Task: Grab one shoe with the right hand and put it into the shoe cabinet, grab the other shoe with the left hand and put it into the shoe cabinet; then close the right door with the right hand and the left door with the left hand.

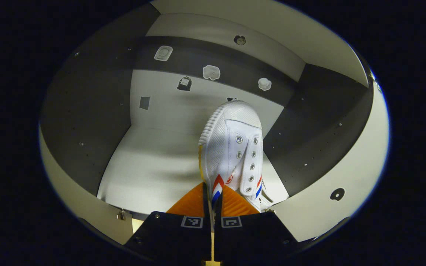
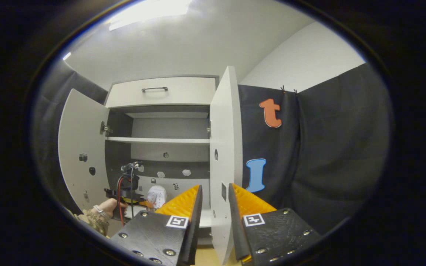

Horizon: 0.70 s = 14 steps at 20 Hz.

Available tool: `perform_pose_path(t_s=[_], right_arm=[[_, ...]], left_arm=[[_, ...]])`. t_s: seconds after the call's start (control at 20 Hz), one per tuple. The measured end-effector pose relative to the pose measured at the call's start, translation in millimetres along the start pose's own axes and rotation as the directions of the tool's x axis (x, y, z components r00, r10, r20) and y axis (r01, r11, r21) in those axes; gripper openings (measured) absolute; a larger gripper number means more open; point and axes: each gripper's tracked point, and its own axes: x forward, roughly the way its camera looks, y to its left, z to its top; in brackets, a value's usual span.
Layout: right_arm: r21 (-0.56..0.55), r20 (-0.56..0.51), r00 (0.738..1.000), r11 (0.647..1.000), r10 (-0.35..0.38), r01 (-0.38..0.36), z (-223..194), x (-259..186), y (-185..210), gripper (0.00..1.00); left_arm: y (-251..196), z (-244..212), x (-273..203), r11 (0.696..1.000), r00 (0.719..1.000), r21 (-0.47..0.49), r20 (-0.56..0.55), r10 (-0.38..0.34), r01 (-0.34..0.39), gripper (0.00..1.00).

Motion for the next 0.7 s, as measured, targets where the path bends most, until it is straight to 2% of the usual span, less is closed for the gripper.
perform_pose_path(t_s=[0.2, 0.3, 0.35, 0.4, 0.7], right_arm=[[0.010, 0.016, 1.000, 1.000, 0.009, -0.009, 8, -3, -5, 0.39], [0.012, 0.022, 1.000, 1.000, 0.008, -0.008, 10, -4, -9, 0.39], [0.012, 0.028, 1.000, 1.000, 0.007, -0.007, 12, -5, -10, 0.39], [0.010, 0.035, 0.999, 1.000, 0.005, -0.006, 14, -6, -12, 0.34], [0.001, 0.066, 0.998, 1.000, -0.021, 0.021, 24, -17, -29, 0.40]], left_arm=[[12, -8, 23, 0.999, 0.998, 0.005, -0.059, 0.034, -0.034, 0.04], [13, -6, 35, 1.000, 0.997, 0.001, -0.071, 0.029, -0.029, 0.01], [13, -6, 40, 1.000, 0.997, 0.007, -0.077, 0.026, -0.026, 0.04], [15, -9, 45, 0.999, 0.995, 0.017, -0.090, 0.030, -0.029, 0.04], [33, -27, 73, 0.996, 0.983, 0.038, -0.159, 0.090, -0.085, 0.04]])
